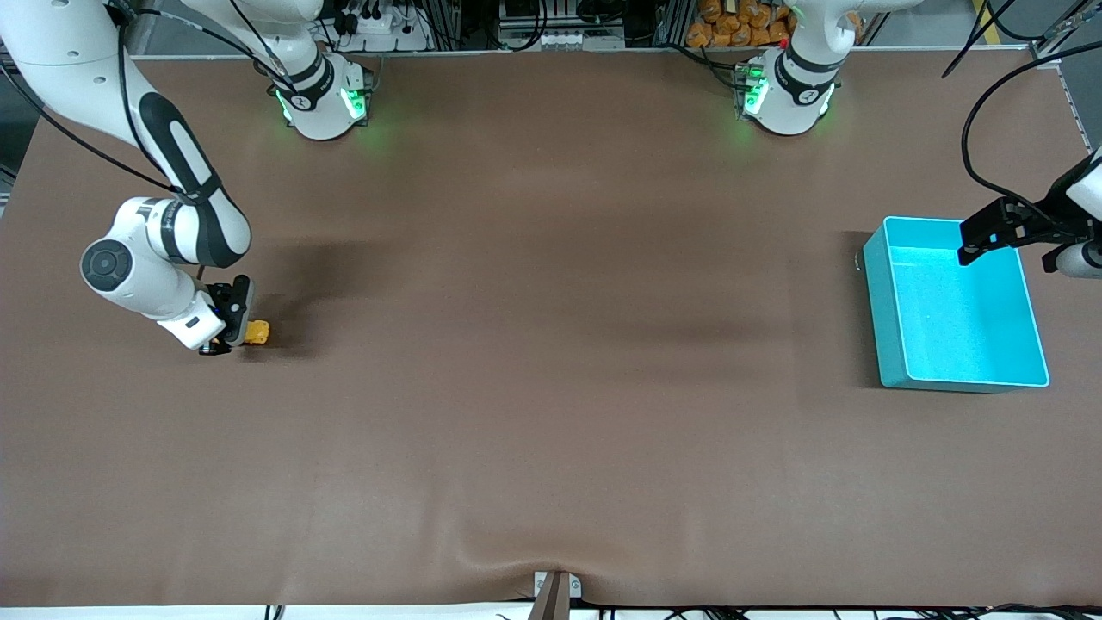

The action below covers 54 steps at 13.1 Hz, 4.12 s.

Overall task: Wind and store yellow beetle car
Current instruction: 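Pull the held car backward along the table with the right gripper, then open the right gripper, letting the car roll toward the cyan bin, then lower the left gripper to the car while the right gripper retracts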

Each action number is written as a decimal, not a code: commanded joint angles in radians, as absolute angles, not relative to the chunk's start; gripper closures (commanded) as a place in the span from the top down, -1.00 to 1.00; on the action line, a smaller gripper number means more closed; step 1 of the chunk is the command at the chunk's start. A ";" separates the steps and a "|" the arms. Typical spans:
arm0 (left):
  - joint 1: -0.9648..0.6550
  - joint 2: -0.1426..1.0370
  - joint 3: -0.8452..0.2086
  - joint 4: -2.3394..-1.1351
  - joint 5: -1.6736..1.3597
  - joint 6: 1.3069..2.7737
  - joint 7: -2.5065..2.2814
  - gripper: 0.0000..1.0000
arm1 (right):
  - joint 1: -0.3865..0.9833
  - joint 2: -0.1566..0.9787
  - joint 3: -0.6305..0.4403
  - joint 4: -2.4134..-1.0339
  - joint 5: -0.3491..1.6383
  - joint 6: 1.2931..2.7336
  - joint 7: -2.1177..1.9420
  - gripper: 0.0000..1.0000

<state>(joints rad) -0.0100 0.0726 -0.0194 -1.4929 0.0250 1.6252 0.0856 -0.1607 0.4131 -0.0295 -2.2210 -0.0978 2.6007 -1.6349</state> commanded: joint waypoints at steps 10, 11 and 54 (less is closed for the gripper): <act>-0.002 0.075 -0.018 -1.499 0.031 1.640 0.084 1.00 | -0.288 0.495 -0.021 -2.164 -0.106 2.603 -1.764 -0.27; -0.003 0.075 -0.018 -1.497 0.032 1.640 0.084 1.00 | -0.296 0.495 -0.020 -2.160 -0.106 2.596 -1.766 -0.26; -0.003 0.330 -0.025 -1.905 0.031 2.152 -0.878 1.00 | -0.216 0.426 -0.006 -1.410 0.190 1.730 -1.369 0.54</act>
<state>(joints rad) -0.0091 0.3228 -0.0236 -1.8817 0.0250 2.1110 -0.7524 -0.2427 0.4483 -0.0042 -1.4326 0.1724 1.7561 -1.4514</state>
